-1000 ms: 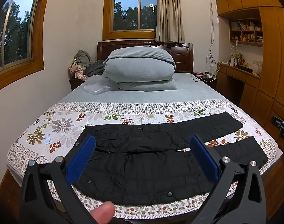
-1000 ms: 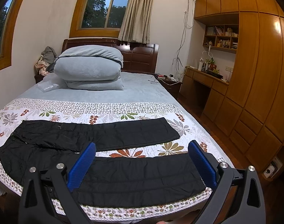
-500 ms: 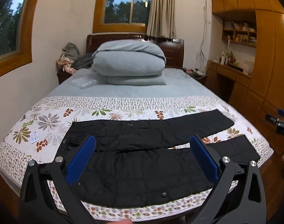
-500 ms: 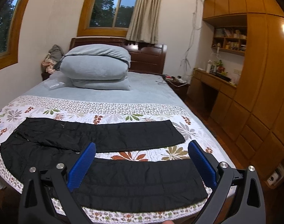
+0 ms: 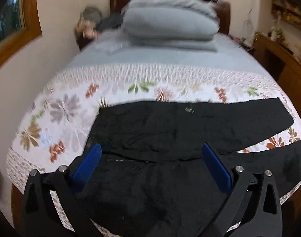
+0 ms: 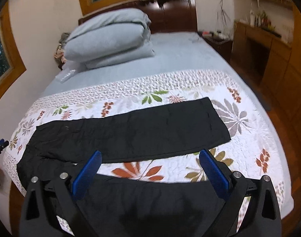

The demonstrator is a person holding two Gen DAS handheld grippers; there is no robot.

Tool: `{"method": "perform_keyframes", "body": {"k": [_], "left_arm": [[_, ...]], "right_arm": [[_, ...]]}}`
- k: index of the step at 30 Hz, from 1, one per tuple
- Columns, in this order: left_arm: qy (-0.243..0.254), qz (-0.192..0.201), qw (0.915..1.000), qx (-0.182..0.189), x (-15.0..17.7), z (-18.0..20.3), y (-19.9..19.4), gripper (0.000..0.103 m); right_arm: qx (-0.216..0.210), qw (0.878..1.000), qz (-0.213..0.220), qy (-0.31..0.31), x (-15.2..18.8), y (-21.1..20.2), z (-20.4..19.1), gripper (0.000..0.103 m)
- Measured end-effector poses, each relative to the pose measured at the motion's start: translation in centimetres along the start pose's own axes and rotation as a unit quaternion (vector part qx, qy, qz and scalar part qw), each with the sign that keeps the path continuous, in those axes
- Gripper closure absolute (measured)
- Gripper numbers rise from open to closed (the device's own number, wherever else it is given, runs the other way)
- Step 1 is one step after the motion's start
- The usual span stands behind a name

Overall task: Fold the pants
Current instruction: 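Lower both tools over the black pants toward the waistband and hem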

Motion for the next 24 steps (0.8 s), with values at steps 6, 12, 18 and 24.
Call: {"method": "perform_keyframes", "body": {"k": [6, 12, 18, 24], "left_arm": [[-0.048, -0.082, 0.9954, -0.007, -1.6, -3.8, 7.4, 0.002], [-0.065, -0.115, 0.991, -0.023, -2.4, -5.7, 12.8, 0.002], [-0.104, -0.176, 0.9788, 0.012, -2.3, -7.7, 18.6, 0.002], [-0.144, -0.224, 0.9632, 0.04, -2.1, -10.2, 22.6, 0.002]], "right_arm": [[0.014, 0.998, -0.058, -0.011, -3.1, 7.2, 4.3, 0.003], [0.068, 0.989, -0.132, -0.018, -5.3, 15.0, 9.9, 0.003], [0.054, 0.983, -0.174, 0.019, -7.0, 21.9, 14.1, 0.003], [0.042, 0.977, -0.203, 0.047, -8.3, 26.8, 17.1, 0.003]]}}
Point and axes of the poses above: each gripper's, at about its wrist camera, not at the fingertips, and y roughly the way its jaws point, z to its right, x to its underside, the point moved 3 cm from there along y, roughly the way its jaws point, and after that the axes turned 6 degrees about z, right-handed, at the moved point
